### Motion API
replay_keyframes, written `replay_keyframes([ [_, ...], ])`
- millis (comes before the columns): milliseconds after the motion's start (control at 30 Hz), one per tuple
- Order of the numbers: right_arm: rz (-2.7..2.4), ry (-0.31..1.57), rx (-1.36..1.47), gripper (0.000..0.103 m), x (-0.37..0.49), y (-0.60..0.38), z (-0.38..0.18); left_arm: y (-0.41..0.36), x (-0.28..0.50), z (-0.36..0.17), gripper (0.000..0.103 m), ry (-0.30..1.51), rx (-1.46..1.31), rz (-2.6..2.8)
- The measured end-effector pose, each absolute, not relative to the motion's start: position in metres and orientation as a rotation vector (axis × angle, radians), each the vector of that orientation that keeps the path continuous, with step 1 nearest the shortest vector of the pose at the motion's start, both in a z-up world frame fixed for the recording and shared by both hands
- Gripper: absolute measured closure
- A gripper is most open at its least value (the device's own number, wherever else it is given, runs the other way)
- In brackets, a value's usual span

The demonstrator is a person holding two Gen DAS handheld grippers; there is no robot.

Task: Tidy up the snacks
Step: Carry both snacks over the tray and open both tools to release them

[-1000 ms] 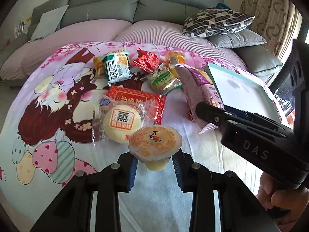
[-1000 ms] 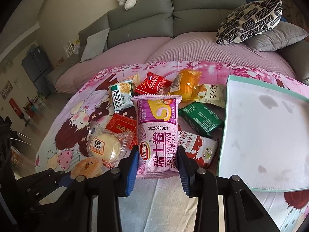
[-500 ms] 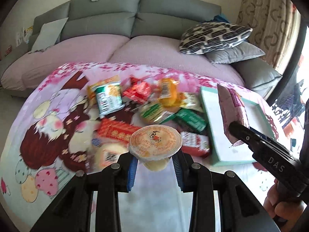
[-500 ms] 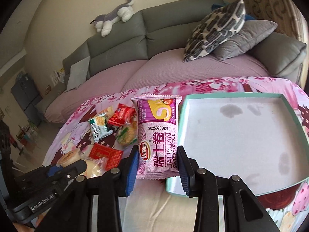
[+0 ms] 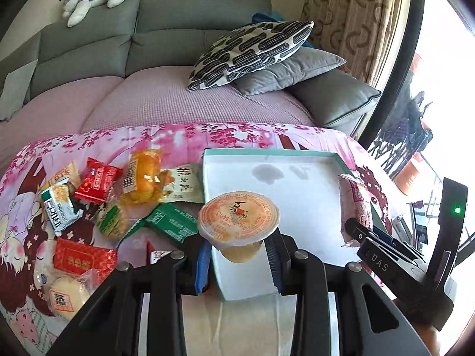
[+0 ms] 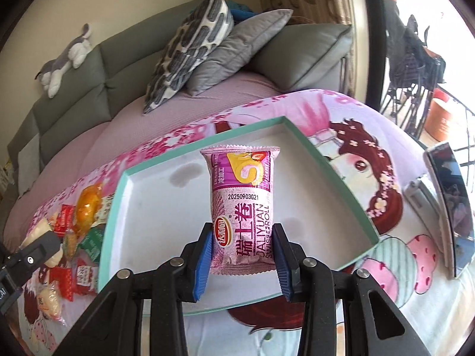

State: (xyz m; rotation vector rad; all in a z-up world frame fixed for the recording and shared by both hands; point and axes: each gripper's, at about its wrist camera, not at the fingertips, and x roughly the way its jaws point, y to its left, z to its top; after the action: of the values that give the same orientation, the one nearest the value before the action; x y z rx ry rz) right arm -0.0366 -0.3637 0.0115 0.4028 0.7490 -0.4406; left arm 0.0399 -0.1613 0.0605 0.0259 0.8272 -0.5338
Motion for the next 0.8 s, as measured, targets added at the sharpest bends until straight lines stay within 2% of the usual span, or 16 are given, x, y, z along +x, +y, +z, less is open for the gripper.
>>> replay_keyframes([
  [400,-0.608,0.763,0.428,0.062,-0.037,-0.397,-0.011,-0.234,0.066,0.021,0.067,0.854,0.137,-0.616],
  [800,-0.623,0.814,0.400,0.062,-0.031,-0.401,-0.025,-0.263,0.095,-0.018,0.067,0.946,0.185,-0.587],
])
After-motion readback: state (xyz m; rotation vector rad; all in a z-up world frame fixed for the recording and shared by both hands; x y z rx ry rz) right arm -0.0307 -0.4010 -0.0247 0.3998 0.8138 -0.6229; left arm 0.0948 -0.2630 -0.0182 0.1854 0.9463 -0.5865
